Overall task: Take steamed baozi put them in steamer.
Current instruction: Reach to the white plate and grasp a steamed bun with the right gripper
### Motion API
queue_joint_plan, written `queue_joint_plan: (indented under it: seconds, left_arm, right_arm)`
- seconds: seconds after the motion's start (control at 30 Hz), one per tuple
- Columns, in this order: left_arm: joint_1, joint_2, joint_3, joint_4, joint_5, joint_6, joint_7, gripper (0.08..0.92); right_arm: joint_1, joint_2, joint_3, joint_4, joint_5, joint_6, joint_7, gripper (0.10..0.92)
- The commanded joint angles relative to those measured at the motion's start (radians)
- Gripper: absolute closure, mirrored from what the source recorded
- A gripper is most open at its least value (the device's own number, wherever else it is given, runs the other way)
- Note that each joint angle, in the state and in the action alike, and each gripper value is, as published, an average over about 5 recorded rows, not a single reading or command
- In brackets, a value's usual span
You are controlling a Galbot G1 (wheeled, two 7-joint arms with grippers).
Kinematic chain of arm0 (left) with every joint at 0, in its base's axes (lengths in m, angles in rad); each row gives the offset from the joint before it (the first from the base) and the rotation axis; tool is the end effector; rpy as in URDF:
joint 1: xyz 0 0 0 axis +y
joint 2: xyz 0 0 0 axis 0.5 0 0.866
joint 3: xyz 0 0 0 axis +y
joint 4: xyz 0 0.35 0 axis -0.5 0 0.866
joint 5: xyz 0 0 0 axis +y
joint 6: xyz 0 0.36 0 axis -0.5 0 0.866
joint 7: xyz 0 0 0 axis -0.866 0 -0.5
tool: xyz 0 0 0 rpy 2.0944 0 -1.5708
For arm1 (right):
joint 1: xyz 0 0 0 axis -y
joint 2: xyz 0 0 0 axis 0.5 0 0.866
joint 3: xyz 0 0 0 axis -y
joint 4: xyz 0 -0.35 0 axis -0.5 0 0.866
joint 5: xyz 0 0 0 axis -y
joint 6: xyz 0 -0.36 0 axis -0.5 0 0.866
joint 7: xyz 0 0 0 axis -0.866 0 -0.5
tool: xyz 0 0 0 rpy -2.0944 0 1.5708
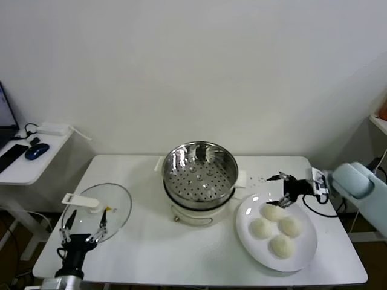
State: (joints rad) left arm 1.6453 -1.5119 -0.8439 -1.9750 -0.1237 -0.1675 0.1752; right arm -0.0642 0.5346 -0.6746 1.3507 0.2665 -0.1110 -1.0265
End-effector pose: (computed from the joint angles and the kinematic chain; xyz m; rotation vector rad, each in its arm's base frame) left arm 0.1459 0.1163 -0.3438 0.1258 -3.1257 -0.1622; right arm 0.4869 -0.2021 -0.1708 1.4252 -1.7550 1.1074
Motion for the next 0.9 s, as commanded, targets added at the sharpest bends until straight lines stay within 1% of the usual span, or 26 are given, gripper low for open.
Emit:
queue_joint_plan:
  seconds: [0.03, 0.27, 0.53, 0.9]
  left_arm:
    - [-0.002, 0.007, -0.001, -0.001, -0.002, 0.006, 0.000, 0.177]
    - [0.002, 0.007, 0.003, -0.009, 0.002, 0.012, -0.001, 0.177]
    - [0.000, 0.000, 0.007, -0.011, 0.013, 0.017, -0.004, 0.177]
    - [0.002, -0.004, 0.005, -0.017, 0.013, 0.023, -0.005, 0.177]
  right_arm:
    - [0.466, 0.078, -0.620, -0.150, 0.021, -0.008, -0.123, 0.203]
    - [0.431, 0.113, -0.643, -0.184, -0.001, -0.022, -0.117, 0.203]
    - [0.325, 0.135, -0.526, -0.213, -0.035, -0.025, -0.067, 0.203]
    - [0.232, 0.174, -0.450, -0.230, -0.093, -0.028, -0.032, 0.203]
